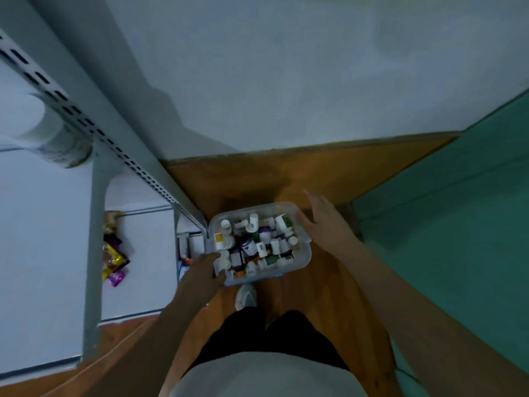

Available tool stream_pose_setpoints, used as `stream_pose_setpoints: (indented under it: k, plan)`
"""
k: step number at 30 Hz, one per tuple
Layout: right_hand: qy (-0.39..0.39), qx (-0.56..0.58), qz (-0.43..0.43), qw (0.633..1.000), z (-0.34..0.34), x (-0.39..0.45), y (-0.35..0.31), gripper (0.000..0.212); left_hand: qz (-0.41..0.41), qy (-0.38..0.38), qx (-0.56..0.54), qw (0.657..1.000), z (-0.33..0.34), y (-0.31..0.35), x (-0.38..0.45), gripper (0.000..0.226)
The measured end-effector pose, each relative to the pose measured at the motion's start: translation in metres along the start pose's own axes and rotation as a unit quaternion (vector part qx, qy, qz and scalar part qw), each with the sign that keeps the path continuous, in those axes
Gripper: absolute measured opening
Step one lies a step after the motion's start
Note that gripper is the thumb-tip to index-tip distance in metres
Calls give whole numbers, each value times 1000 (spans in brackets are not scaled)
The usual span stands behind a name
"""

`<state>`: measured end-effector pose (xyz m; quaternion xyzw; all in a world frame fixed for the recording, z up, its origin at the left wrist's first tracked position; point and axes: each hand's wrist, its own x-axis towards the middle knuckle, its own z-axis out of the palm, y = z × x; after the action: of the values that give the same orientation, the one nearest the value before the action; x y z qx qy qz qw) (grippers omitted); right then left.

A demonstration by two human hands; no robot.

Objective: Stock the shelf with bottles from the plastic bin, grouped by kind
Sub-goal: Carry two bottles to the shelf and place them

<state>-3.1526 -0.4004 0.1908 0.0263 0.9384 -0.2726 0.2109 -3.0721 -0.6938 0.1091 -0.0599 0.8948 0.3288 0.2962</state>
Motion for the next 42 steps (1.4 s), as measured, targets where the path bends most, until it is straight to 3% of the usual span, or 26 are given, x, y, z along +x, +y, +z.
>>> stream_pose_setpoints:
  k: [5,12,19,24,28,32,34,37,42]
  plan:
    - [-122,-28,1,992,43,35,17,61,-74,19,-29,997,18,-8,9,45]
    - [-232,-96,-15,968,101,101,60,58,-182,44,-110,976,74,-10,39,47]
    - [-272,-115,-122,948,187,152,67,63,-248,33,-123,960,126,-21,97,55]
    - [-272,-141,-191,933,246,164,73,65,-296,-6,-132,946,163,-45,144,38]
    - [-256,-167,-228,924,278,173,85,73,-333,-11,-167,928,186,-51,175,41]
    - [-222,-194,-250,922,293,180,93,80,-359,8,-203,911,199,-55,193,53]
    - [-213,-182,-255,926,295,189,93,71,-353,12,-207,912,206,-65,197,50]
    - [-244,-183,-269,913,289,205,87,50,-352,16,-184,918,211,-74,198,47]
    - [-280,-158,-268,908,267,199,92,50,-348,5,-160,924,207,-65,195,46]
